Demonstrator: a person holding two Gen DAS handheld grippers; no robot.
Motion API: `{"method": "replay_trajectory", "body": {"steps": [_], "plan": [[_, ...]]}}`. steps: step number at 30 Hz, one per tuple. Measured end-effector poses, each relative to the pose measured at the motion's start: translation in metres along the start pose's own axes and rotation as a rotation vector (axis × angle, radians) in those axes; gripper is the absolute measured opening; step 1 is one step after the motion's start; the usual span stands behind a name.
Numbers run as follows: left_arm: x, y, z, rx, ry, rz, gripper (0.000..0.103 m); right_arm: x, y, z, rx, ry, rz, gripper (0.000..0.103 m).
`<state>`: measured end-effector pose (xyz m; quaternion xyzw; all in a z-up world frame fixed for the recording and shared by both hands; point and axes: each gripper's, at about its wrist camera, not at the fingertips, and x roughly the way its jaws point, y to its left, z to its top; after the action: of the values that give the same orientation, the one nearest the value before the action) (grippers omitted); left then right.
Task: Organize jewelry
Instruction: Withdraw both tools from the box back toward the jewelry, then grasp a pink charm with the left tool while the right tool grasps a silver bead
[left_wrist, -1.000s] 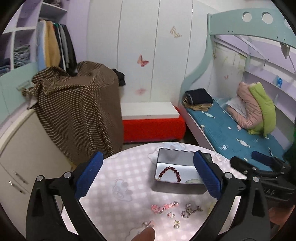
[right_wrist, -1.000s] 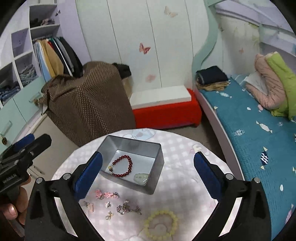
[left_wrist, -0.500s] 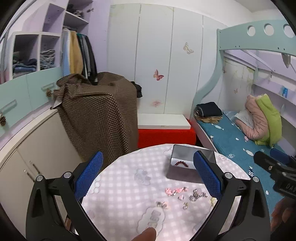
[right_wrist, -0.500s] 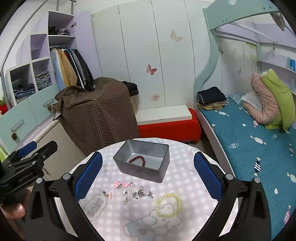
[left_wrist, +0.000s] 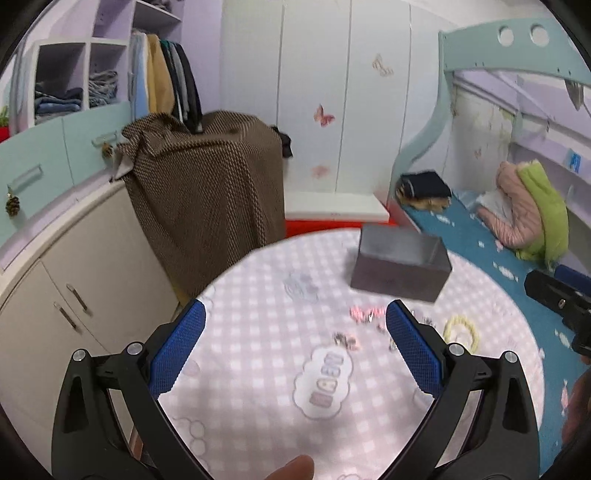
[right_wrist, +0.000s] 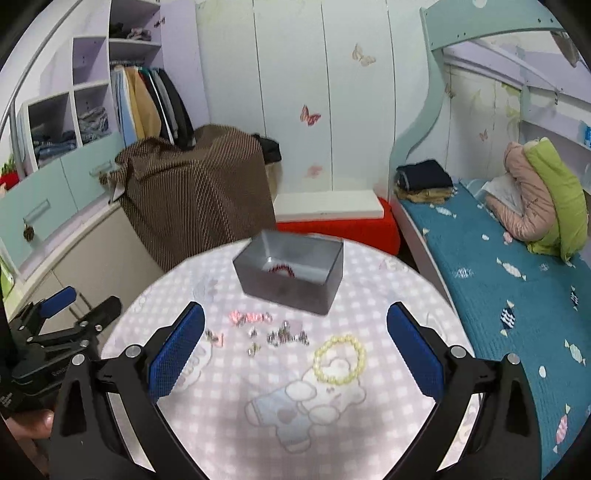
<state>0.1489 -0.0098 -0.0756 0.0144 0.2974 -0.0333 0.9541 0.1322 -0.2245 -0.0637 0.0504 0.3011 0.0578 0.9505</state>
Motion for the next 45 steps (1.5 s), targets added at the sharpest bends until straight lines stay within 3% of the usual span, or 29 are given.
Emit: {"method": "replay_trajectory", "body": {"steps": [16,21,24,27,30,31,33,38,45], "plan": [[0.128,-0.024,-0.033,0.049,0.247,-0.049,0.097,0.045,-0.008,-0.028,0.022,0.154,0.005,0.095],[0.148,-0.027,-0.036,0.054,0.278,-0.055,0.096,0.06,-0.009,-0.034,0.016,0.191,0.017,0.095],[0.16,-0.029,-0.04,0.056,0.323,-0.075,0.07,0.068,-0.006,-0.036,0.002,0.21,0.027,0.095],[0.16,-0.031,-0.041,0.075,0.306,-0.085,0.06,0.076,-0.002,-0.039,-0.008,0.228,0.042,0.095],[0.158,-0.03,-0.042,0.082,0.302,-0.1,0.04,0.087,0.004,-0.044,-0.016,0.246,0.061,0.095],[0.157,-0.029,-0.041,0.08,0.303,-0.111,0.031,0.09,0.006,-0.045,-0.018,0.25,0.066,0.092],[0.156,-0.025,-0.04,0.063,0.309,-0.13,0.022,0.101,0.011,-0.048,-0.027,0.268,0.081,0.084],[0.146,-0.012,-0.042,0.023,0.309,-0.146,0.022,0.122,0.027,-0.055,-0.053,0.301,0.114,0.055],[0.126,0.004,-0.044,-0.01,0.293,-0.142,0.022,0.139,0.047,-0.058,-0.084,0.297,0.125,0.044]]}}
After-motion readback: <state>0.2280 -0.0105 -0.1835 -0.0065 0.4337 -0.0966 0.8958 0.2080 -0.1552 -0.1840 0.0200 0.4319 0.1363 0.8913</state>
